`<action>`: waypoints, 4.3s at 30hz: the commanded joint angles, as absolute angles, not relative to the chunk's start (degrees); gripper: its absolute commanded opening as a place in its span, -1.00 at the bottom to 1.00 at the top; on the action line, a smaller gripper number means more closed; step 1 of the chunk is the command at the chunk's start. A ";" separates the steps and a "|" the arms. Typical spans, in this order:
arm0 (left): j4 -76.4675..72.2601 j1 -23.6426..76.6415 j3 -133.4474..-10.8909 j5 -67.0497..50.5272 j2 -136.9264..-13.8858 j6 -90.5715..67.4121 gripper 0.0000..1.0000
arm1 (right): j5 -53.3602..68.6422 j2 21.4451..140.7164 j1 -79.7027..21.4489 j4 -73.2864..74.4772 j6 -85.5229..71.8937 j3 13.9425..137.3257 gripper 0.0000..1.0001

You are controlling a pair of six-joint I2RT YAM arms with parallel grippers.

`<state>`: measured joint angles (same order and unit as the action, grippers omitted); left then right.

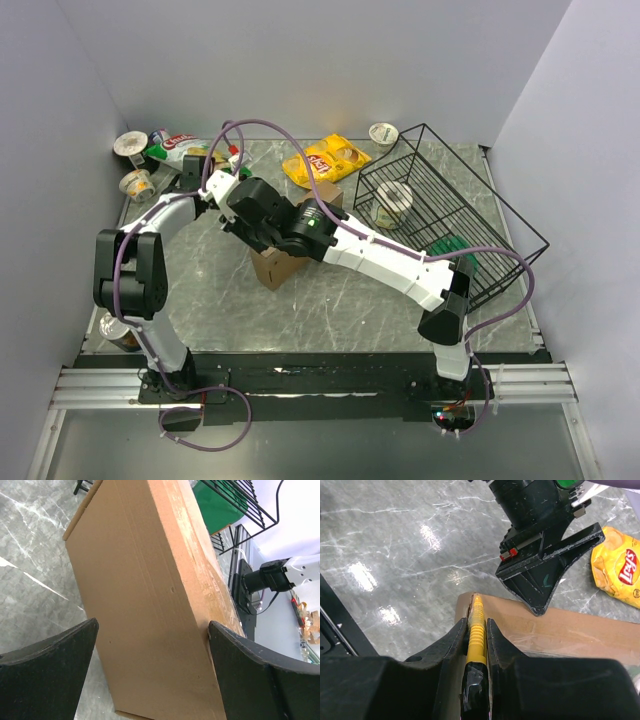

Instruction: Unpack the express box

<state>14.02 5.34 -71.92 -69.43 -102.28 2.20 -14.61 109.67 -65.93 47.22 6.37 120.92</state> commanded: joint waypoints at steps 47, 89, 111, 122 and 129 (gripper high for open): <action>9.23 5.71 -67.50 -59.94 -99.67 0.79 0.93 | -20.92 112.67 -66.71 47.90 -2.20 127.53 -1.00; 9.05 5.71 -67.68 -59.68 -100.72 0.79 0.93 | -20.57 112.85 -67.68 48.16 -0.53 127.27 -1.00; 9.14 5.71 -68.20 -60.03 -101.87 0.79 0.93 | -19.60 113.91 -66.36 49.48 -0.88 125.68 -1.00; 9.40 5.80 -68.90 -58.89 -103.09 0.79 0.93 | -19.51 111.10 -66.62 50.36 -1.84 121.64 -1.00; 9.58 5.71 -69.26 -57.13 -103.54 0.88 0.93 | -19.69 109.52 -67.15 50.89 -2.20 119.80 -1.00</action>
<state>9.32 5.41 -69.32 -66.63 -100.84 -2.66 -19.49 112.79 -66.78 48.40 -1.04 121.69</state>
